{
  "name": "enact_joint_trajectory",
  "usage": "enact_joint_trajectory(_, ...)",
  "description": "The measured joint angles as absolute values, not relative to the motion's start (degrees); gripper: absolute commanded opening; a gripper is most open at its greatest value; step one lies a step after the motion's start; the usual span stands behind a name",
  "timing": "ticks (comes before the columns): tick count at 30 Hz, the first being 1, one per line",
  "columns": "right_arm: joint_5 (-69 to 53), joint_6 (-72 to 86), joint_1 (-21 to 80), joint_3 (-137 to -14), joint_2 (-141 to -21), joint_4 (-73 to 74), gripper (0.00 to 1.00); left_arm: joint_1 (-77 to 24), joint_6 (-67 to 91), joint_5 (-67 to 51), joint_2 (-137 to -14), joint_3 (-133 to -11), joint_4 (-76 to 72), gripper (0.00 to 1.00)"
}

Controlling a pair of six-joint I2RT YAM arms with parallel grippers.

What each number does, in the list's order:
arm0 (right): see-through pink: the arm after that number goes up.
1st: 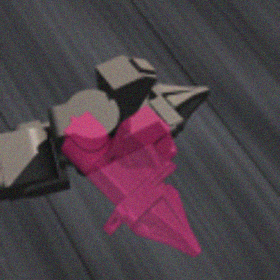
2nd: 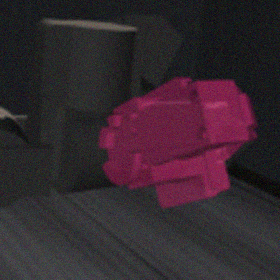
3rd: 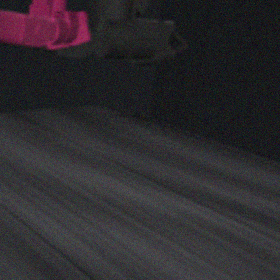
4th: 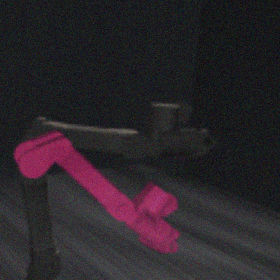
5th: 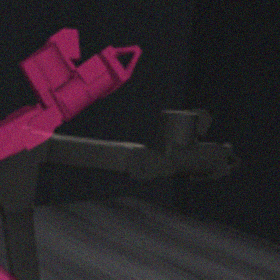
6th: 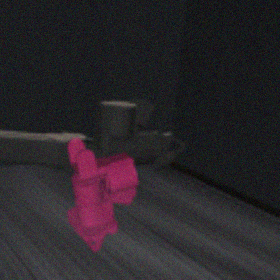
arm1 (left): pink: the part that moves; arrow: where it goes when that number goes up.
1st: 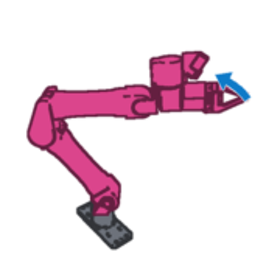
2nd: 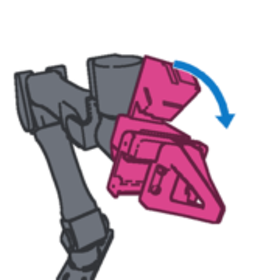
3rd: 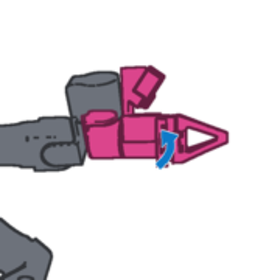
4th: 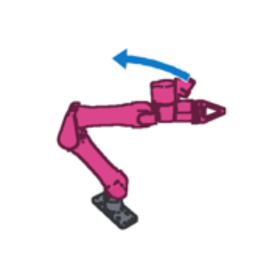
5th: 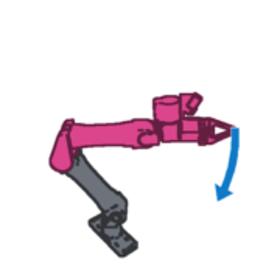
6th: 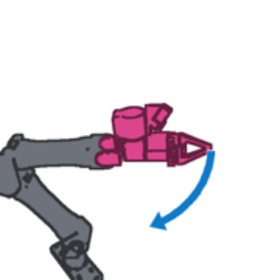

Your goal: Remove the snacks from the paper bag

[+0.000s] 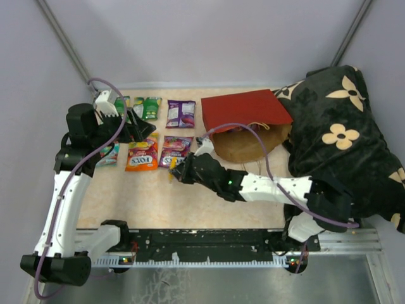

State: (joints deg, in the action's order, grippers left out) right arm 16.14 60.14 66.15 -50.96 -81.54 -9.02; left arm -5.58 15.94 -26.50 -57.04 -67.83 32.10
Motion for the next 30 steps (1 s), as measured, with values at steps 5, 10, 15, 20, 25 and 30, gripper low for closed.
enact_joint_trajectory(5, 13.7, 58.7, 66.1, -53.0, -87.6, -14.8, 0.0, -5.6, 15.3, -25.7, -57.0, -68.6, 32.8, 1.0)
enact_joint_trajectory(10, 11.2, 58.0, 63.6, -46.7, -88.0, -18.2, 0.0, -5.5, 15.1, -25.6, -57.0, -68.5, 33.1, 1.0)
enact_joint_trajectory(15, 9.7, 57.6, 59.4, -36.7, -89.0, -18.4, 0.0, -5.5, 14.6, -25.6, -57.0, -68.5, 33.1, 1.0)
enact_joint_trajectory(20, 9.9, 57.7, 59.2, -30.7, -88.7, -17.3, 0.0, -5.5, 14.1, -25.5, -57.3, -68.4, 33.1, 1.0)
enact_joint_trajectory(25, 10.9, 56.7, 59.2, -30.2, -86.4, -16.2, 0.0, -5.5, 14.1, -25.5, -57.5, -68.4, 33.1, 1.0)
enact_joint_trajectory(30, 10.6, 55.6, 59.2, -34.8, -89.0, -15.3, 0.0, -5.5, 14.1, -25.5, -57.6, -68.4, 33.1, 1.0)
